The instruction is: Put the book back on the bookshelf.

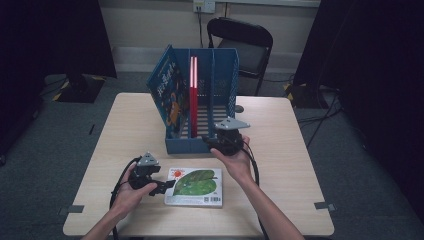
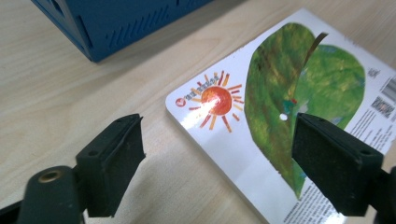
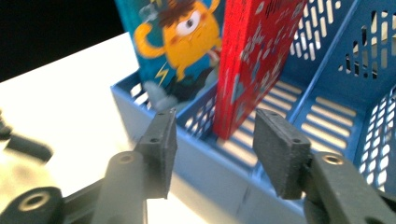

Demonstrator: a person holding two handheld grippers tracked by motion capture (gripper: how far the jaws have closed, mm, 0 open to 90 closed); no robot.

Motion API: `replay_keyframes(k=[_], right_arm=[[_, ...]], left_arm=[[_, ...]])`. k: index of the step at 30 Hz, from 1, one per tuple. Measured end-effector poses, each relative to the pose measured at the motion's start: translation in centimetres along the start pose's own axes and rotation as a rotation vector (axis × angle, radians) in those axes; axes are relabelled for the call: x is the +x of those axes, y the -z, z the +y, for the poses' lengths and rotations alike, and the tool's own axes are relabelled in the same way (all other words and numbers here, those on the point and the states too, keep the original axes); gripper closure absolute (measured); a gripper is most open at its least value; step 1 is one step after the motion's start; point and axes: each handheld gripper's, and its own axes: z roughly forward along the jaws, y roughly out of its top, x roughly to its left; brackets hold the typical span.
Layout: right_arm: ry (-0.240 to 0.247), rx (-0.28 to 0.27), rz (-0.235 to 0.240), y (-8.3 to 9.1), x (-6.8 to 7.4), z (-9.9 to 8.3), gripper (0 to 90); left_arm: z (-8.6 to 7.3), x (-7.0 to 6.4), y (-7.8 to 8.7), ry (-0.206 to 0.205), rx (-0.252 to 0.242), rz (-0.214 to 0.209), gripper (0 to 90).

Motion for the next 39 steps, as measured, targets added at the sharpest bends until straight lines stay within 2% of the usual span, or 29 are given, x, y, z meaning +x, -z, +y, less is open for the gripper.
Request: replay_keyframes(k=[3,4,6,8,11,13,15,17,22,25,27,28,30,33,39], right_arm=[[0.032,0.037,-0.005,1.2,0.4,-1.4,41.9],[0.037,0.045,0.011,1.5,0.5,-2.0,40.9],[0.031,0.069,0.043,2.0,0.6,-3.2,37.1],[0.019,0.097,0.058,2.3,0.7,-4.6,35.2],[-0.016,0.109,0.102,2.4,1.0,-7.0,35.2],[-0.015,0.126,0.112,2.4,1.2,-7.7,34.5],[-0.012,0.157,0.119,2.4,1.3,-8.2,33.4],[-0.003,0.182,0.118,2.6,1.5,-8.9,34.8],[-0.012,0.243,0.119,2.9,1.7,-10.5,27.3],[-0.045,0.253,0.154,2.8,1.5,-11.5,25.6],[-0.056,0.271,0.158,2.3,1.7,-11.9,24.6],[-0.065,0.265,0.175,2.2,1.8,-12.0,24.3],[-0.064,0.263,0.180,2.0,2.2,-12.0,23.7],[-0.059,0.260,0.186,1.9,2.6,-12.2,17.1],[-0.082,0.252,0.197,1.8,2.4,-12.5,15.5]], left_arm=[[-0.1,0.0,-0.5,0.005,0.020,-0.003,18.6],[-0.1,0.0,-0.6,0.006,0.018,0.001,19.4],[0.0,-0.1,-0.7,0.002,0.018,0.001,21.0],[0.1,-0.2,-0.8,-0.001,0.018,0.021,23.0],[0.1,-0.2,-1.1,0.022,0.007,0.008,27.0],[0.1,-0.1,-1.3,0.028,0.006,0.009,28.6],[0.0,0.0,-1.4,0.016,0.006,-0.013,28.8],[0.0,-0.1,-1.6,0.013,0.011,-0.010,28.2],[-0.1,-0.2,-2.1,0.009,0.036,-0.009,28.8],[0.0,-0.4,-2.3,0.003,0.038,-0.011,29.9],[0.0,-0.4,-2.4,0.008,0.039,-0.017,29.4],[0.0,-0.4,-2.5,0.022,0.034,-0.026,29.3],[-0.1,-0.3,-2.6,0.022,0.030,-0.029,28.2],[-0.1,-0.3,-2.6,0.021,0.026,-0.029,27.4],[0.1,-0.3,-3.0,0.027,0.020,-0.014,24.0]])
